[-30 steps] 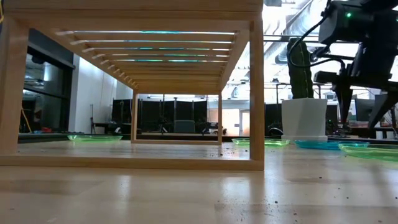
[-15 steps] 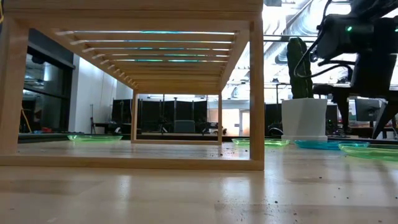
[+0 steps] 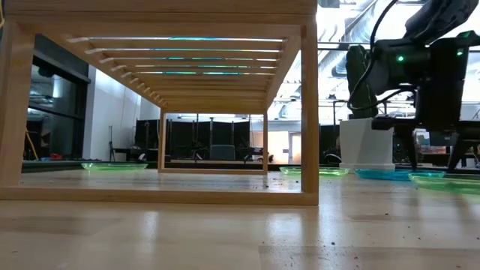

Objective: Place and stack plates onto a shelf
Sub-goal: Stack the top blue plate on top of the blue plate on the shelf

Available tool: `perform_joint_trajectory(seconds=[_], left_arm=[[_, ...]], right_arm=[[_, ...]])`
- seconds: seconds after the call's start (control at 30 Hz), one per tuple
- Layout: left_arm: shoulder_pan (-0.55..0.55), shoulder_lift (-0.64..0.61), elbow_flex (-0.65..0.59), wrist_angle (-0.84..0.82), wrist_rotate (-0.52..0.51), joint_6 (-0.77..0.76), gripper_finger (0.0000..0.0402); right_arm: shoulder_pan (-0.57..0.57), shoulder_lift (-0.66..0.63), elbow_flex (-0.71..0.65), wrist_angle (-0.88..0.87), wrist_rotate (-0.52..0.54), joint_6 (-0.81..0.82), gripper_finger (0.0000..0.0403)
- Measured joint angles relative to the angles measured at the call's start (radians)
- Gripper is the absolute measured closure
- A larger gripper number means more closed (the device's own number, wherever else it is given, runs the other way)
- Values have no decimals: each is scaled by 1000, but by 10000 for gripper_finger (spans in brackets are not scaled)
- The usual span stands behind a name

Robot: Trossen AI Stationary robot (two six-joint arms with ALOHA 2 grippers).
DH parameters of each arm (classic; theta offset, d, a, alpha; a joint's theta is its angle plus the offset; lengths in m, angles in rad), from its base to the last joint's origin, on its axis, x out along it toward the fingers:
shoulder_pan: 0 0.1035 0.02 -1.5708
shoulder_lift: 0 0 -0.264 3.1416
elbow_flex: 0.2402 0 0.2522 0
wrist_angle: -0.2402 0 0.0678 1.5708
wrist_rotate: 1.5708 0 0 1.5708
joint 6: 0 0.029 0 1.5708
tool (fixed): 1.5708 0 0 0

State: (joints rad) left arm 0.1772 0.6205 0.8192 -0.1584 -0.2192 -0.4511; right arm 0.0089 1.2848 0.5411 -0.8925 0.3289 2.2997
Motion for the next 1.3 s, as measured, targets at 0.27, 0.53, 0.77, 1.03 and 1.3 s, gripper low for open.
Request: perform_joint_trajectory(seconds=[0.27, 0.53, 0.77, 1.03, 1.3], left_arm=[[0, 0, 0, 0, 0, 0, 282], [0, 0, 0, 0, 0, 0, 282], [0, 0, 0, 1, 0, 0, 282], [0, 0, 0, 21, 0, 0, 282], [0, 0, 0, 53, 0, 0, 282]], right_arm=[[-64, 10, 0, 23, 29, -59, 231], [-76, 85, 1, 88, -6, -86, 294], [-42, 82, 2, 78, 4, -80, 339], [32, -11, 0, -9, 28, -59, 394], [83, -115, 92, -230, 123, -76, 402]])
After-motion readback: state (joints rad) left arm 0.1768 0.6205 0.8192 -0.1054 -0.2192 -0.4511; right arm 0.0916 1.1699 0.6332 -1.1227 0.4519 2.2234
